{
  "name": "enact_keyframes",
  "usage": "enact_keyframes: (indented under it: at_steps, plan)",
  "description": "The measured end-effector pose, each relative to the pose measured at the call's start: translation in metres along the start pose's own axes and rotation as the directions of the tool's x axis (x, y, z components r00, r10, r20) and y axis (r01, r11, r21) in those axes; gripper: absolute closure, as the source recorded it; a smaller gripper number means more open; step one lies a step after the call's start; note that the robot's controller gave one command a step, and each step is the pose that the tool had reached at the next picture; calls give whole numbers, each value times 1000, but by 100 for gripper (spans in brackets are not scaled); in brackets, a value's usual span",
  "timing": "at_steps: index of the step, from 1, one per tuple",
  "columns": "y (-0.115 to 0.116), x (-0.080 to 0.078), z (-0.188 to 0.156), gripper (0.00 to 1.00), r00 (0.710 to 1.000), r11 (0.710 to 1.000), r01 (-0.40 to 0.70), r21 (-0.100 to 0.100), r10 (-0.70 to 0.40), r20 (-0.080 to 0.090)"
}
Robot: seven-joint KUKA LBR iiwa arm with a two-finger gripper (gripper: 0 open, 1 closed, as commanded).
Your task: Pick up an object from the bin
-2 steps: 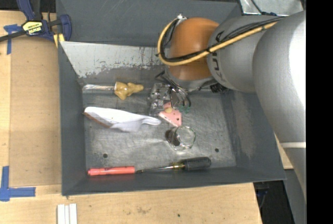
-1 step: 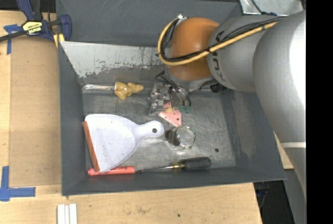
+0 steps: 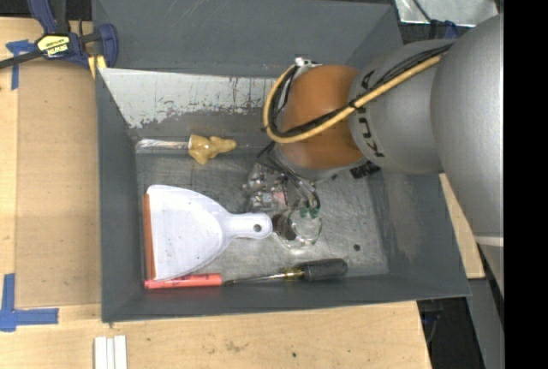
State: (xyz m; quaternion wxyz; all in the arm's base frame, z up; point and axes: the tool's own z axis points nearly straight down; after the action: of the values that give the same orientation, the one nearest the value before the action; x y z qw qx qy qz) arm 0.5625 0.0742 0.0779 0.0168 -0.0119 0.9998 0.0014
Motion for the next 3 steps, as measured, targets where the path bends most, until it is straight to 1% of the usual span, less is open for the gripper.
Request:
enact_keyframes:
  at_steps: [1, 2, 3]
  plan:
    - [-36, 37, -32, 0, 969, 969, 245, -5, -245, -29]
    - [-36, 37, -32, 0, 969, 970, 245, -6, -245, -30]
    - [-50, 50, -15, 0, 956, 956, 293, -7, -293, -29]
